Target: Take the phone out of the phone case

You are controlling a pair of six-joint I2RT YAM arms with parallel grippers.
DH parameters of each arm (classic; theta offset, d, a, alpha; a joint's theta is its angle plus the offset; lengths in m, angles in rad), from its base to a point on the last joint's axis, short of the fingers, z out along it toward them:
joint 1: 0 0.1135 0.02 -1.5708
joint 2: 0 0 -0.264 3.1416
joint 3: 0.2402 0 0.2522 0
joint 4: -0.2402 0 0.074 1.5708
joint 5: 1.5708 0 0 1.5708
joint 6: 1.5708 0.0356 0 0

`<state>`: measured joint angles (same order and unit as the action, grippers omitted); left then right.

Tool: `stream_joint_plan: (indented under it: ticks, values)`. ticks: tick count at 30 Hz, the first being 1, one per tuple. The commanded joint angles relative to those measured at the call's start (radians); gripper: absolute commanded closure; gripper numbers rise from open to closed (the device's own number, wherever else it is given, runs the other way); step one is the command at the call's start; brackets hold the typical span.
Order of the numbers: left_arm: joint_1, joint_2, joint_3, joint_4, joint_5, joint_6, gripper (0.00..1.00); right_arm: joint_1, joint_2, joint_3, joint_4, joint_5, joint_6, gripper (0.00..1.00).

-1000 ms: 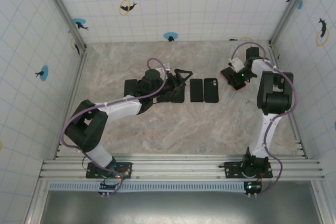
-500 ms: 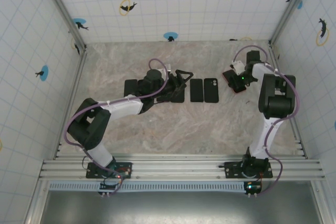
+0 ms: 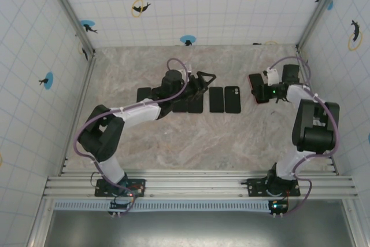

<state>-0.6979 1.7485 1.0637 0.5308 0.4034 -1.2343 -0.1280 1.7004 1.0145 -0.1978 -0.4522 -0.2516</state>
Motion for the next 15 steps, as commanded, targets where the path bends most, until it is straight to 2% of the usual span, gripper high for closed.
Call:
stream_joint_plan:
  ticks: [1, 4, 15]
  values:
    - [-0.01, 0.042, 0.075, -0.067, -0.025, 0.068, 0.13, 0.022, -0.109, -0.079, 0.175, -0.147, 0.108, 0.52]
    - [-0.018, 0.07, 0.125, -0.089, -0.045, 0.099, 0.15, 0.051, -0.166, -0.13, 0.227, -0.184, 0.157, 0.51]
    - [-0.064, 0.173, 0.317, -0.28, -0.115, 0.248, 0.3, 0.197, -0.315, -0.257, 0.344, -0.181, 0.278, 0.52]
